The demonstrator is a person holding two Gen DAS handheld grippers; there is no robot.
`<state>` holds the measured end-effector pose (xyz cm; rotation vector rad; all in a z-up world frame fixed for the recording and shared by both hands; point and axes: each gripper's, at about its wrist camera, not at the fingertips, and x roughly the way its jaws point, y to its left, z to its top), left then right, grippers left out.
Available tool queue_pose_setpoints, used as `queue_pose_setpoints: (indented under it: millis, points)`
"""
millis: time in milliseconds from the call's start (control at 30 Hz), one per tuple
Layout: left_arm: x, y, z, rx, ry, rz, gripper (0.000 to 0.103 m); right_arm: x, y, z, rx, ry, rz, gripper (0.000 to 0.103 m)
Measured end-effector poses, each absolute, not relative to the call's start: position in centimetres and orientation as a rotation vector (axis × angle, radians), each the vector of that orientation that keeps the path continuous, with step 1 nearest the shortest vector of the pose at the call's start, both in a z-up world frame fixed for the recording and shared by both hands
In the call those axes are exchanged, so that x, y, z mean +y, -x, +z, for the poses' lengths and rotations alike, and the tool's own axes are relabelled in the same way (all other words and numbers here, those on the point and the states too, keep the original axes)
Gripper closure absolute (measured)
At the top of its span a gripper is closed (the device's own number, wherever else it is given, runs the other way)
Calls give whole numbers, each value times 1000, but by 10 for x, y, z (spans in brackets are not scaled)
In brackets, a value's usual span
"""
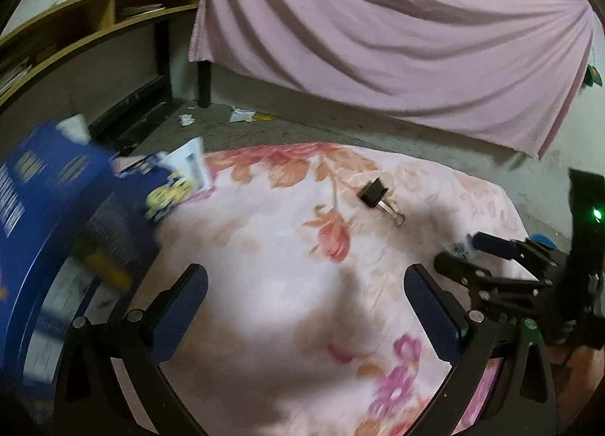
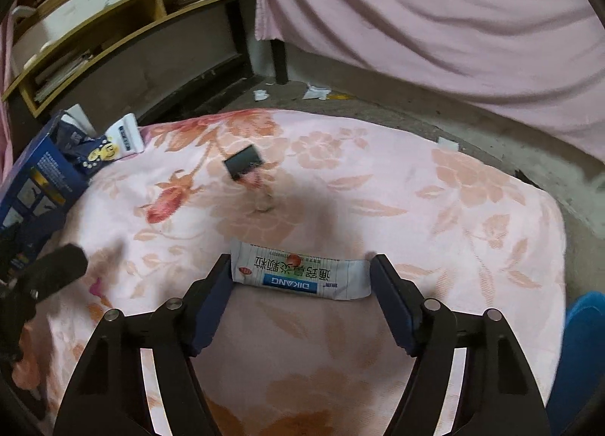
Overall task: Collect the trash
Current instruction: 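Grasp the black binder clip with the left gripper while the right gripper grasps the white packet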
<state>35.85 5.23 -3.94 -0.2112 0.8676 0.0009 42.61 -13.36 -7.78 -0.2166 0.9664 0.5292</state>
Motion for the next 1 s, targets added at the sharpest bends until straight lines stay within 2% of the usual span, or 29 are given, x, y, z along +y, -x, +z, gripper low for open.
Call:
queue_pose_setpoints:
  millis: [200, 233, 267, 367, 700, 833, 1000]
  points:
    - [26, -390, -41, 865, 103, -60, 11, -164, -428, -74, 958, 193, 467, 31]
    - [21, -395, -43, 862, 81, -65, 16, -168, -427, -74, 955, 190, 463, 31]
    - [16, -402, -45, 864, 54, -74, 26, -172, -426, -72, 950, 187, 461, 31]
    - [5, -420, -57, 892, 13, -89, 41, -182, -422, -68, 928, 182, 454, 31]
    - [3, -449, -72, 937, 30, -114, 63, -198, -411, -59, 872, 155, 468, 31]
    - [4, -448, -73, 942, 39, -143, 78, -201, -407, -57, 861, 150, 474, 31]
    - [1, -443, -71, 933, 45, -135, 89, -200, -407, -56, 851, 148, 478, 32]
